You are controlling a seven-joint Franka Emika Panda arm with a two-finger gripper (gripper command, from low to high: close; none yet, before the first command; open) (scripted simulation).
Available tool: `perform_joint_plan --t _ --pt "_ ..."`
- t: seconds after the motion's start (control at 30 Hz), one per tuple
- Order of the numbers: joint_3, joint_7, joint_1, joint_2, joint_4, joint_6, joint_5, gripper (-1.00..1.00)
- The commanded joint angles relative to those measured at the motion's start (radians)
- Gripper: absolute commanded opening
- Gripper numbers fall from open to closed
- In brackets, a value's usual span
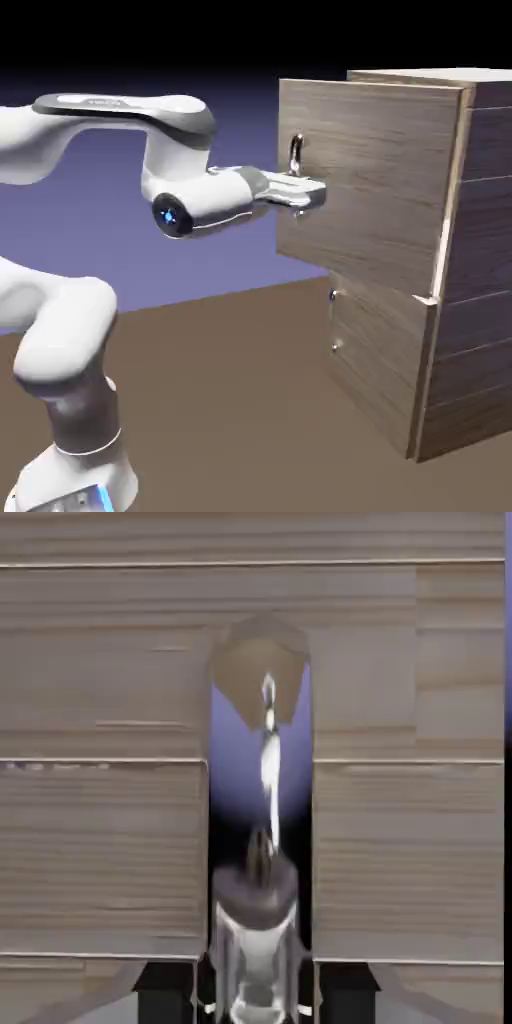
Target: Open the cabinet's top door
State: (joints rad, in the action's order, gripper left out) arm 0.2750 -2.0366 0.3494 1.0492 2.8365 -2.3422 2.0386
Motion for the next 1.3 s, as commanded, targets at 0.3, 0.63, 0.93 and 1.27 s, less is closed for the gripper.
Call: perform_joint_plan --t 0.3,0.63,0.93,1.27 --pt "-0.356 -0.049 0.018 0.004 0.033 0.35 -0.428 -1.0" --pt "-0.717 0.007 -0.006 -0.219 -0.141 0.763 -0.805 -1.0" --pt "-1.0 0.112 -0.157 -0.531 -0.439 1.153 -1.002 -1.0" --pt "-1.221 0.281 -0.288 -0.894 -0.757 1.551 -1.054 -1.0"
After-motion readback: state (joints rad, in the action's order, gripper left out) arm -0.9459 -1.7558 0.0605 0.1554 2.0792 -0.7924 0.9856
